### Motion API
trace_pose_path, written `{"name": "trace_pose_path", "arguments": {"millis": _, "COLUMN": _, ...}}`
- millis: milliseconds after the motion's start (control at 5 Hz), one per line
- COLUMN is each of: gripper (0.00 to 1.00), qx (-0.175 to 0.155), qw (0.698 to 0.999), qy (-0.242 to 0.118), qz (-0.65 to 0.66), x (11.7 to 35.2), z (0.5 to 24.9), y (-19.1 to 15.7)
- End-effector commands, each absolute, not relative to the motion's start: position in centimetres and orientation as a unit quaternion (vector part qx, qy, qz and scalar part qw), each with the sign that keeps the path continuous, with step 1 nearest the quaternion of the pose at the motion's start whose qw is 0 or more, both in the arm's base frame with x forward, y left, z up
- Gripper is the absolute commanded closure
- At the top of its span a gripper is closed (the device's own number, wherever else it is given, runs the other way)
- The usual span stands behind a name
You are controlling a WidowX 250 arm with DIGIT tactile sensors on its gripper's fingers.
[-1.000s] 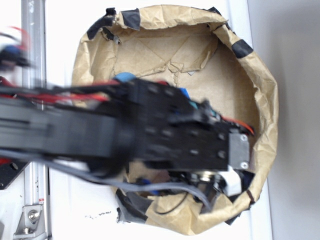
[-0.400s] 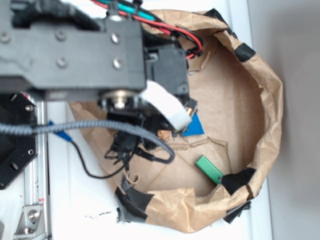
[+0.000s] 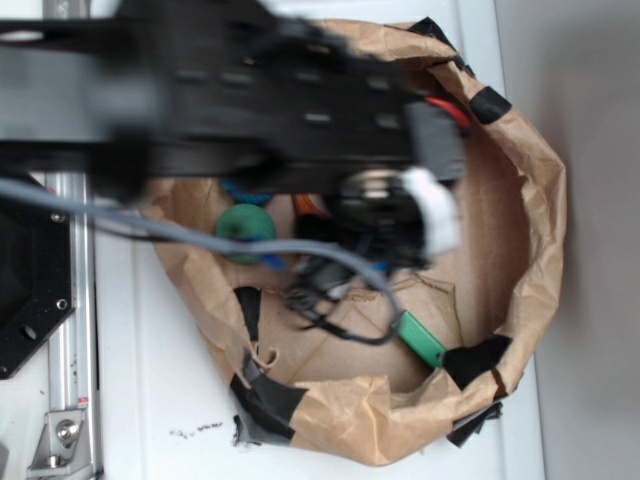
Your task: Grab the green block.
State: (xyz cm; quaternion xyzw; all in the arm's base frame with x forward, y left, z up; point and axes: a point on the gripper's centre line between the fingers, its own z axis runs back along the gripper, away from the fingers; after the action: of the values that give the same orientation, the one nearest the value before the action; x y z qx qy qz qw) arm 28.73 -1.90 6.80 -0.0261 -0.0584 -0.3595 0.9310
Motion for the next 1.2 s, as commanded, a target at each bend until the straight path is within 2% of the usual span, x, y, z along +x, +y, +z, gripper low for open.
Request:
{"name": "trace_pose_path", "arguments": {"millis": 0, "gripper": 0.0, "qx": -0.067, "qw": 0.875, "qy": -0.092, "qz": -0.47, "x": 29.7, "z": 6.0, "y": -9.7}}
{"name": "trace_pose_path", "arguments": {"millis": 200, "gripper": 0.0, "qx": -0.08, "qw": 0.863, "qy": -0.099, "qz": -0.49, "x": 28.9, "z": 6.1, "y": -11.0}}
{"name": "trace_pose_path", "arguments": {"millis": 600, "gripper": 0.0, "qx": 0.005, "qw": 0.888, "qy": -0.097, "qz": -0.449, "x": 30.1, "z": 4.7, "y": -11.5}}
{"name": "trace_pose_path", "arguments": {"millis": 800, "gripper": 1.0, "qx": 0.009, "qw": 0.906, "qy": -0.085, "qz": -0.414, "x": 30.4, "z": 4.6, "y": -10.7}}
{"name": "trace_pose_path", "arguments": {"millis": 1000, "gripper": 1.0, "qx": -0.015, "qw": 0.926, "qy": -0.108, "qz": -0.361, "x": 29.1, "z": 5.7, "y": -9.7}}
